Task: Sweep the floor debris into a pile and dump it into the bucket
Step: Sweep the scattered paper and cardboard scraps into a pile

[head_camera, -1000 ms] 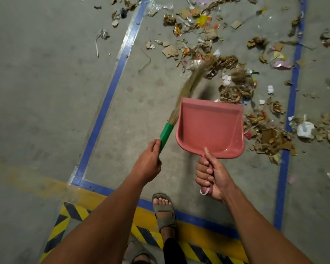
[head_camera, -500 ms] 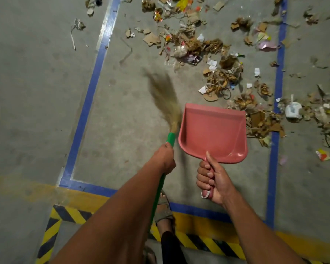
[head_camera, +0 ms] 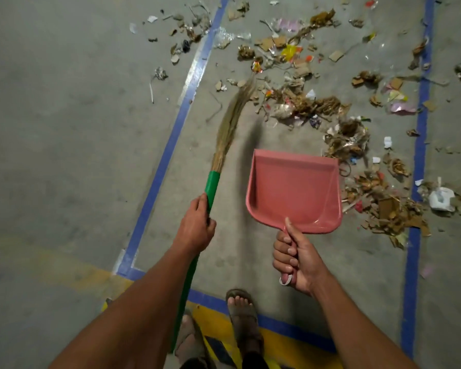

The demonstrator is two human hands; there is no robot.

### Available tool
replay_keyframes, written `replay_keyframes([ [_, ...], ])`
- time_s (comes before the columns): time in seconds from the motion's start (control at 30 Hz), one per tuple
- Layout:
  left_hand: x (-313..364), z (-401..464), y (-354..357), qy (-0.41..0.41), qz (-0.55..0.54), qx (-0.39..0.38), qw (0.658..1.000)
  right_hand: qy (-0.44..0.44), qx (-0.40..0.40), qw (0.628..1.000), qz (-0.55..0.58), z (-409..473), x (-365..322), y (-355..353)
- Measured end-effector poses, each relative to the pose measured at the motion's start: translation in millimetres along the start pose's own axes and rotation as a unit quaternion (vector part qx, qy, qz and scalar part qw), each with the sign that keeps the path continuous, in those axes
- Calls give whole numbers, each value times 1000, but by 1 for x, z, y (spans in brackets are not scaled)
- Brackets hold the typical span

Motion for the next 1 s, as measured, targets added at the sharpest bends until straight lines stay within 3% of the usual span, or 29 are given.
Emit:
replay_keyframes([
  [0.17,-109,9,-58,-172,-73,102,977,37,-19,998,-41,47,10,55],
  [0.3,-162,47,-71,-283,-114,55,951,57,-22,996,-57,95,18,84],
  [0.37,-170,71,-69,-297,-104,12,949,65,-22,996,-62,118,22,94],
  [0.53,-138,118,-43,-128,-32,-113,985,72,-8,996,-53,170,35,122],
  [0.67,-111,142,-49,15,-62,-197,978,55,20,998,-35,199,36,153],
  [0.83,-124,160,-116,65,-113,-143,981,47,28,998,-28,227,26,203],
  [1.0,-203,174,-207,-34,-108,-7,994,64,-3,998,-21,263,18,264],
])
Point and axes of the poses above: each hand's wrist, its own z-axis towards the middle knuckle, its own y-axis out of the palm, x = y × z, the point moved 8 cm from there along z, towards the middle knuckle, and after that the axes turned 4 degrees about -x, right-handed, at the moved point
